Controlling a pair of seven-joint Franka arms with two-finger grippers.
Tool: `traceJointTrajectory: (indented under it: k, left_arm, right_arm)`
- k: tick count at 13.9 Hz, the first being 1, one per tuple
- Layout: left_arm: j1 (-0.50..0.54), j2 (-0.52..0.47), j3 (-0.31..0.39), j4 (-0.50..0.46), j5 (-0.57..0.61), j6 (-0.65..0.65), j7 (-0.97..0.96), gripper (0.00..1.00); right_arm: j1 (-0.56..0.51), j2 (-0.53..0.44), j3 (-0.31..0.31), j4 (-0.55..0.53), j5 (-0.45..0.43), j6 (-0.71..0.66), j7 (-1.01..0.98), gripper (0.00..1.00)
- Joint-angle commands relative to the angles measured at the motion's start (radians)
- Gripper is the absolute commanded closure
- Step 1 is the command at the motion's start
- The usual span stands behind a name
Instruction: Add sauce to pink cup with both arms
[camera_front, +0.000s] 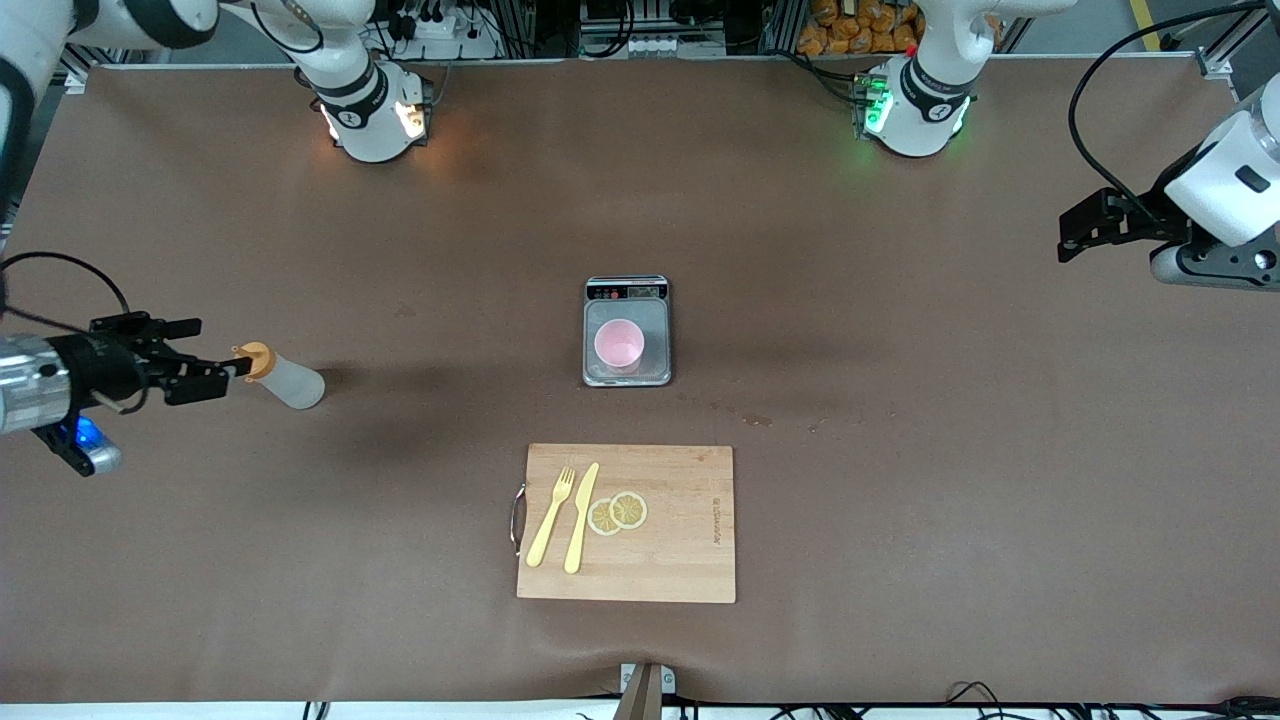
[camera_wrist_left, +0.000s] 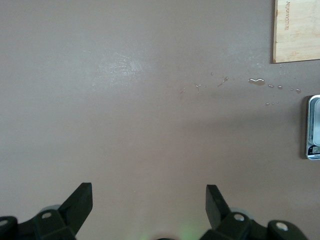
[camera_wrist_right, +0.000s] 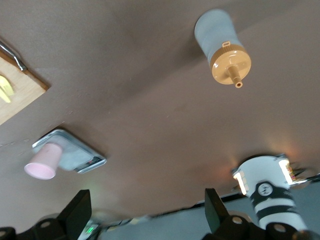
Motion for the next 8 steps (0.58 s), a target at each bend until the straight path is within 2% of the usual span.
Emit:
traceJointTrajectory:
  k: [1, 2, 4, 5, 8]
  left_arm:
    - [-0.001, -0.001, 0.0, 0.004, -0.006, 0.006, -0.002, 0.0]
    - [-0.001, -0.001, 0.0, 0.004, -0.006, 0.006, -0.001, 0.0]
    - [-0.001, -0.001, -0.002, 0.004, -0.007, 0.006, -0.002, 0.0]
    - [0.001, -0.001, 0.0, 0.004, -0.007, 0.006, -0.002, 0.0]
    - [0.001, -0.001, 0.0, 0.004, -0.007, 0.006, -0.002, 0.0]
  right_arm:
    - [0.053, -0.189, -0.03, -0.218, -0.085, 0.128, -0.115, 0.0]
    - [0.065, -0.269, -0.046, -0.337, -0.105, 0.216, -0.213, 0.0]
    - [0.124, -0.407, -0.124, -0.548, -0.109, 0.384, -0.325, 0.0]
    - [0.152, -0.446, -0.156, -0.605, -0.109, 0.443, -0.371, 0.0]
    - [0.152, -0.52, -0.164, -0.665, -0.115, 0.548, -0.511, 0.0]
